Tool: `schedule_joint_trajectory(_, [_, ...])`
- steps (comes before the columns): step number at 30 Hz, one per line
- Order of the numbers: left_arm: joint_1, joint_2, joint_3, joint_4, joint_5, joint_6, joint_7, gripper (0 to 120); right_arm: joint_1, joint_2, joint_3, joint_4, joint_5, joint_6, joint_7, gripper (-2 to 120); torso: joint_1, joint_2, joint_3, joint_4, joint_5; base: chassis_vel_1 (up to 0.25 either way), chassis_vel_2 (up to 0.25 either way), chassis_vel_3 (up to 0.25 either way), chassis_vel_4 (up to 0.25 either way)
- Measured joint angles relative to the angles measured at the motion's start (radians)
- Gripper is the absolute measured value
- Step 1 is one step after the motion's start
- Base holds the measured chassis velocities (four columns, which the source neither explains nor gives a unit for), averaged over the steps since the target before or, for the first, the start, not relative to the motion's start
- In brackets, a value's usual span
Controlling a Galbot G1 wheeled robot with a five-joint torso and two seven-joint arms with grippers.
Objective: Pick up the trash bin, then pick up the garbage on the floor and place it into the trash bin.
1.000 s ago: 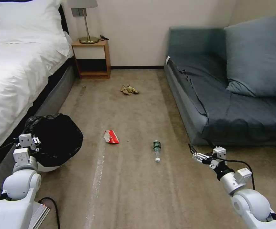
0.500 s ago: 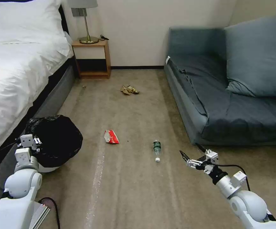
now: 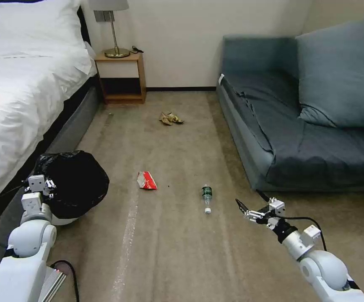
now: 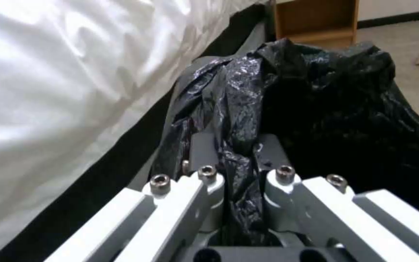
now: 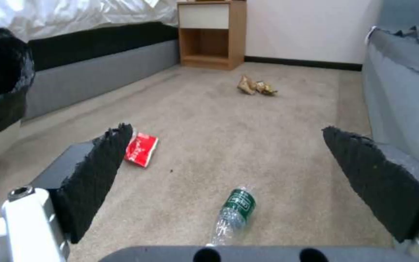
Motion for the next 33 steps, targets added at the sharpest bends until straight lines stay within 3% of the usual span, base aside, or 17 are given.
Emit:
schedule_joint_trajectory(16, [-0.001, -0.006, 0.001, 0.018, 0.004, -0.013, 0.015, 5, 0.008, 0.006, 0.003, -0.026, -0.002, 0.014, -0.033, 100, 0.000, 0.000, 0.000, 0.0000, -0.0002, 0.000, 0.000, 0.000, 0.000])
schedule_joint_trajectory(33, [-0.006, 0.008, -0.006, 0.010, -0.005, -0.016, 0.015, 5, 0.018, 0.013, -0.013, -0.037, -0.012, 0.015, -0.039, 100, 0.000, 0.000, 0.000, 0.0000, -0.0003, -0.070, 0.075, 0.065, -0.070])
